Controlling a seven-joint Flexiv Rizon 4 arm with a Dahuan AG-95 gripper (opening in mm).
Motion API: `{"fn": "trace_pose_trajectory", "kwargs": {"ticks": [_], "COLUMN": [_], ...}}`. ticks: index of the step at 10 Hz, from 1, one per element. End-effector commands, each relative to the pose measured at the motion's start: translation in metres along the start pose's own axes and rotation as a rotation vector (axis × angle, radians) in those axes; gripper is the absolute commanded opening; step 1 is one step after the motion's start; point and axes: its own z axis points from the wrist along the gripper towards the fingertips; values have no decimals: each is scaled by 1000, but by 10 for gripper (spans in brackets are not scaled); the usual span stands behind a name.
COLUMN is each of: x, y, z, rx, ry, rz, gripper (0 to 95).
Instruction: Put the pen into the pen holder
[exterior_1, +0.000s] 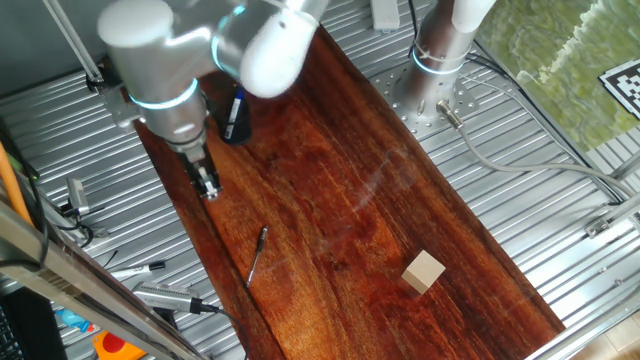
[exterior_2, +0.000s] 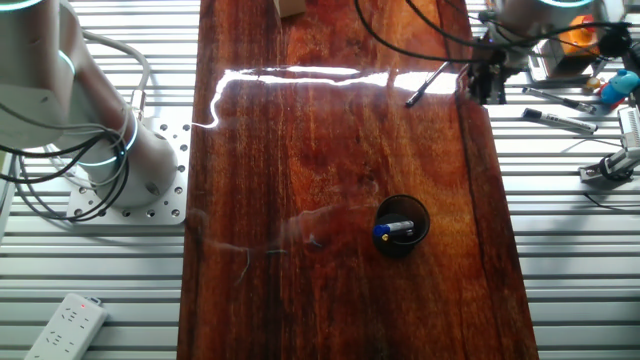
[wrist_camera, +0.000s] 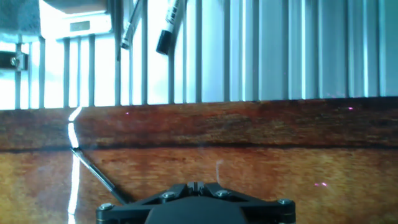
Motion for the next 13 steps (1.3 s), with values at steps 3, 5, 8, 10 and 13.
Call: {"fn": "trace_pose_trajectory", "kwargs": {"ticks": [3,5,8,10,13], "x": [10,12,10,11,11], "y": [14,14,16,15,15], "z": [13,33,31,31,31], "rx": [26,28,51,54,52], "ry": [-10,-14,61,65,59], "rz": [1,-48,-66,-82,-85], "gripper": [0,0,0,0,0]}}
